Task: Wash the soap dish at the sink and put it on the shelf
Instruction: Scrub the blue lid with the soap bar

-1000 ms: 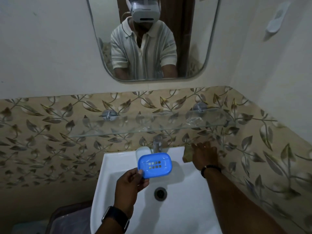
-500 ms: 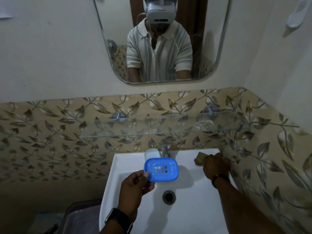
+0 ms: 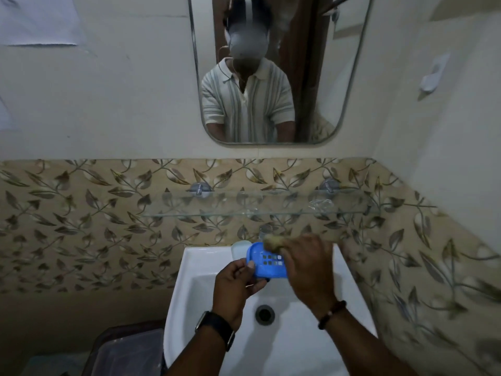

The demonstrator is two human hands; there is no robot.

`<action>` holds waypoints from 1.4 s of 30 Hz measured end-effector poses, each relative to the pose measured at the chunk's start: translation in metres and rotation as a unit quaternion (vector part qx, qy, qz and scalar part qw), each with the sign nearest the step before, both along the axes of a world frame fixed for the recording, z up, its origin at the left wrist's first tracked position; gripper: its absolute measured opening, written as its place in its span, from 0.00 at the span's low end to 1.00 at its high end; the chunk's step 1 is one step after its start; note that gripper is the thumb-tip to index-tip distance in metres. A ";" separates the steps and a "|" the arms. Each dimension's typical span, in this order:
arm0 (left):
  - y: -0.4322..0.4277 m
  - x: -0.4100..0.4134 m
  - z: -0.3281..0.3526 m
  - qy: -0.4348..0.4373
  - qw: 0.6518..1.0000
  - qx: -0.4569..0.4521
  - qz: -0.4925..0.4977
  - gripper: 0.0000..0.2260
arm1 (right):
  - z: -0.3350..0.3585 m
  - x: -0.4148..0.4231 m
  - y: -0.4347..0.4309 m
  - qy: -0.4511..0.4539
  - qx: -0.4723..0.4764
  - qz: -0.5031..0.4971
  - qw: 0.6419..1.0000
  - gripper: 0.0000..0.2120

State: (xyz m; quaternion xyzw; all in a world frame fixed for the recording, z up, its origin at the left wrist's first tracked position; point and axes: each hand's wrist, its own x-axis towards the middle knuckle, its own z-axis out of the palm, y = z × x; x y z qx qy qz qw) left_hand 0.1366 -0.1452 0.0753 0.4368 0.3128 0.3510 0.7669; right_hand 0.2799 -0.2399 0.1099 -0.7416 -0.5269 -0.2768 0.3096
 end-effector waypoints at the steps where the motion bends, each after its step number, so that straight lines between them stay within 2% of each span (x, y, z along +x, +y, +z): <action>1: -0.006 0.002 0.003 -0.006 1.000 0.004 -0.011 0.09 | 0.001 -0.011 0.001 -0.032 -0.055 0.025 0.998 0.08; 3: -0.013 0.003 0.006 -0.010 1.000 0.013 -0.020 0.09 | 0.001 -0.022 0.003 -0.067 -0.107 0.040 0.991 0.08; 6: -0.021 -0.001 0.011 -0.009 0.999 0.027 -0.024 0.09 | 0.008 -0.019 -0.005 -0.081 -0.130 -0.011 0.988 0.06; 9: -0.027 -0.002 0.017 -0.009 0.999 0.040 -0.031 0.09 | 0.019 -0.029 -0.009 -0.026 -0.133 -0.080 0.987 0.06; 10: -0.026 -0.003 0.020 -0.010 0.999 0.040 -0.029 0.09 | 0.023 -0.035 -0.008 0.005 -0.129 -0.064 0.990 0.08; 12: -0.023 -0.008 0.023 -0.009 0.999 0.039 -0.021 0.09 | 0.028 -0.042 -0.007 0.044 -0.140 0.038 0.988 0.12; 15: -0.013 -0.021 0.021 -0.028 0.999 0.027 0.000 0.08 | 0.037 -0.030 -0.016 -0.012 -0.232 0.165 0.959 0.10; 17: -0.012 -0.027 0.020 -0.046 0.999 0.020 0.016 0.08 | 0.046 -0.014 -0.020 -0.087 -0.270 0.154 0.947 0.08; 19: -0.017 -0.027 0.020 -0.052 0.998 0.021 0.019 0.08 | 0.052 -0.008 -0.021 -0.135 -0.252 0.076 0.955 0.04; 21: -0.022 -0.023 0.021 -0.042 0.999 0.033 0.004 0.08 | 0.053 -0.022 -0.015 -0.080 -0.200 0.010 0.977 0.02; 22: -0.023 -0.022 0.023 -0.036 0.998 0.041 -0.005 0.08 | 0.050 -0.031 -0.010 -0.031 -0.170 0.008 0.985 0.05; 24: -0.022 -0.023 0.024 -0.028 0.999 0.045 -0.001 0.08 | 0.040 -0.048 -0.003 0.043 -0.148 0.075 0.985 0.11; 25: -0.019 -0.025 0.023 -0.028 0.999 0.040 0.009 0.08 | 0.035 -0.051 -0.004 0.049 -0.160 0.118 0.979 0.10; 27: -0.015 -0.033 0.019 -0.033 0.999 0.025 0.029 0.09 | 0.033 -0.047 -0.010 -0.001 -0.220 0.162 0.962 0.08; 30: -0.016 -0.037 0.014 -0.043 0.998 0.008 0.051 0.08 | 0.045 -0.026 -0.014 -0.111 -0.271 0.071 0.954 0.04; 32: -0.022 -0.032 0.013 -0.035 0.999 0.016 0.037 0.08 | 0.048 -0.030 -0.011 -0.084 -0.257 -0.018 0.963 0.05; 34: -0.028 -0.025 0.014 -0.020 0.999 0.030 0.009 0.08 | 0.045 -0.046 -0.003 -0.003 -0.203 -0.036 0.978 0.07; 37: -0.027 -0.026 0.014 -0.016 0.999 0.024 0.015 0.08 | 0.034 -0.062 0.003 0.063 -0.173 0.052 0.982 0.09; 39: -0.021 -0.034 0.014 -0.026 0.999 0.016 0.036 0.08 | 0.033 -0.056 -0.008 0.077 -0.213 0.136 0.964 0.08; 40: -0.018 -0.038 0.014 -0.032 0.998 0.013 0.049 0.07 | 0.035 -0.048 -0.014 0.058 -0.234 0.159 0.958 0.07; 42: -0.015 -0.042 0.016 -0.042 0.996 0.009 0.081 0.06 | 0.037 -0.031 -0.021 -0.022 -0.252 0.135 0.958 0.07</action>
